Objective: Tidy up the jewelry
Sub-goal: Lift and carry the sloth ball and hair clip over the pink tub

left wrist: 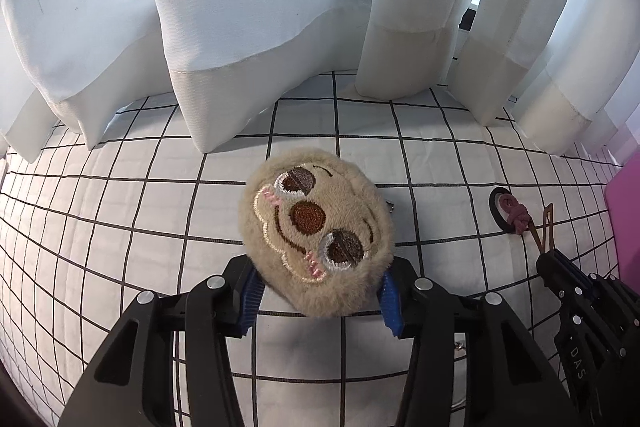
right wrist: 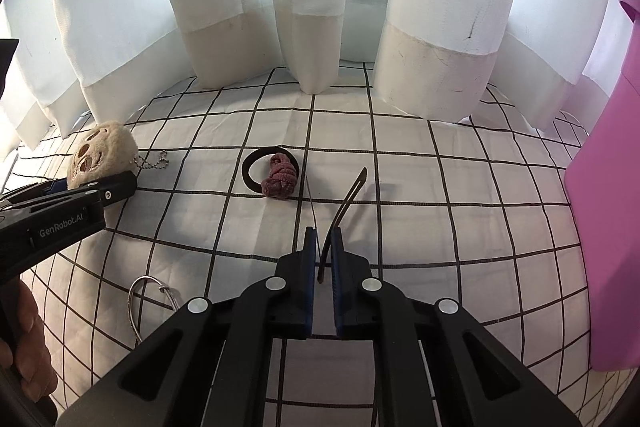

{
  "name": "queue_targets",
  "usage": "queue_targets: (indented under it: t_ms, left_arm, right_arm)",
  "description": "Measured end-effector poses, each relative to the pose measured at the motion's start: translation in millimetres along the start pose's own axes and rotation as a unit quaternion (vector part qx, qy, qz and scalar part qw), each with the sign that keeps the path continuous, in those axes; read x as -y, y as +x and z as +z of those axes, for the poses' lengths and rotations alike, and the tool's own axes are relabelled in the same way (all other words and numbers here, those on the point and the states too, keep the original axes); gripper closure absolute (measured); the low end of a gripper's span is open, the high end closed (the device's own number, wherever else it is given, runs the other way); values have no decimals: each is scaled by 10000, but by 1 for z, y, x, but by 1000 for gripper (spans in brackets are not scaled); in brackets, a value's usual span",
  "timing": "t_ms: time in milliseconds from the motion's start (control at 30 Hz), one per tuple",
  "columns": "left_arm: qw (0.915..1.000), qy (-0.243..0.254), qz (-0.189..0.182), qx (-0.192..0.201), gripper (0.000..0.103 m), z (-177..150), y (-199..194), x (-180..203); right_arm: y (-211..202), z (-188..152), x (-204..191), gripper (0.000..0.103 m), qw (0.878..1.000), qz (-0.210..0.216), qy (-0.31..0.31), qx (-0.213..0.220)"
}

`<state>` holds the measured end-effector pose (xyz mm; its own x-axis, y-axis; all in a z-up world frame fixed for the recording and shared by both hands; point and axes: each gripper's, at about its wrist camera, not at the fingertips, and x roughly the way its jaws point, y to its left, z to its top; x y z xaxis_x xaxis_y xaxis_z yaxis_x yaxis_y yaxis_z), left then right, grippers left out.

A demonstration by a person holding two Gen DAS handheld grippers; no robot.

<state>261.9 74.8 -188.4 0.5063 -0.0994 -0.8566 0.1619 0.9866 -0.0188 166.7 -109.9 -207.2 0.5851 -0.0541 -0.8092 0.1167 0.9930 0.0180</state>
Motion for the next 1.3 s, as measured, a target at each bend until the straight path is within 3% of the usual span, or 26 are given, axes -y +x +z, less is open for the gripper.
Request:
queue_targets:
  t_ms: [300,700,867,1300]
  left_arm:
    - [9998,82,-97,138,56,-3,-31,-11]
    - [9983,141,-347,457,56,-13,-87,-19]
    - [9967,213,-398,679,56,-12,-119,-19]
    - [9873,519,-855,1232,56,-5,-189,24]
  right_arm:
    - [-35,13,24,96,9996,120,259,41]
    - [-75,24,12,96,9989,339,255,209]
    - [-104,32,9,96,9977,426,230,464]
    - [-191,54,31,96,9934,362,196,1070]
